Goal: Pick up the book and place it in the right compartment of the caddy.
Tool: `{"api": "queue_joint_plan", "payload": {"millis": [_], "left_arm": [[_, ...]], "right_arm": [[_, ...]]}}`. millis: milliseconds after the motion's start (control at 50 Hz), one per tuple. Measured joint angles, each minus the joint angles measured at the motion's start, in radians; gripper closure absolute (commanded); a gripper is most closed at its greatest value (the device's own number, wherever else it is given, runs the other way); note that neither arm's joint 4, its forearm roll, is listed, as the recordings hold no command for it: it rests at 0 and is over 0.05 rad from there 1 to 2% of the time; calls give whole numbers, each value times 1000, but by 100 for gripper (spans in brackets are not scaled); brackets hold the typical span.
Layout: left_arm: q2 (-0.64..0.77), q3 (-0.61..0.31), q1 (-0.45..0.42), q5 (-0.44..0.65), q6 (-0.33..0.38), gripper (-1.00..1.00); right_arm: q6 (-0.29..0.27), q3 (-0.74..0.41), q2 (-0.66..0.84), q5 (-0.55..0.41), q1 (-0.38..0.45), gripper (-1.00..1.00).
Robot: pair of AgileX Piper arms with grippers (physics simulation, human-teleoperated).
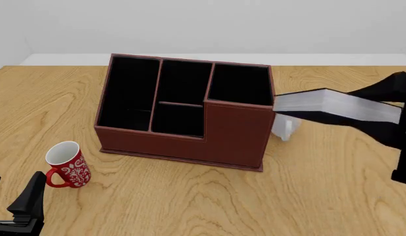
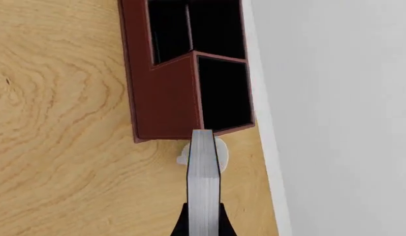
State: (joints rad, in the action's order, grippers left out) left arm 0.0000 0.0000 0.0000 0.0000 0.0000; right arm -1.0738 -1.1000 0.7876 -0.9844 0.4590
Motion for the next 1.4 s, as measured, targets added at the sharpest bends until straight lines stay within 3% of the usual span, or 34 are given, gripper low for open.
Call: {"api": "queue_joint_plan", "payload": {"millis": [460, 1400], "left_arm": [[0, 0, 0, 0, 0, -100], [0, 0, 0, 0, 0, -100]], "right_arm": [[-29, -194, 99, 35, 26, 100], [-66, -260, 388, 276, 41, 100]]}}
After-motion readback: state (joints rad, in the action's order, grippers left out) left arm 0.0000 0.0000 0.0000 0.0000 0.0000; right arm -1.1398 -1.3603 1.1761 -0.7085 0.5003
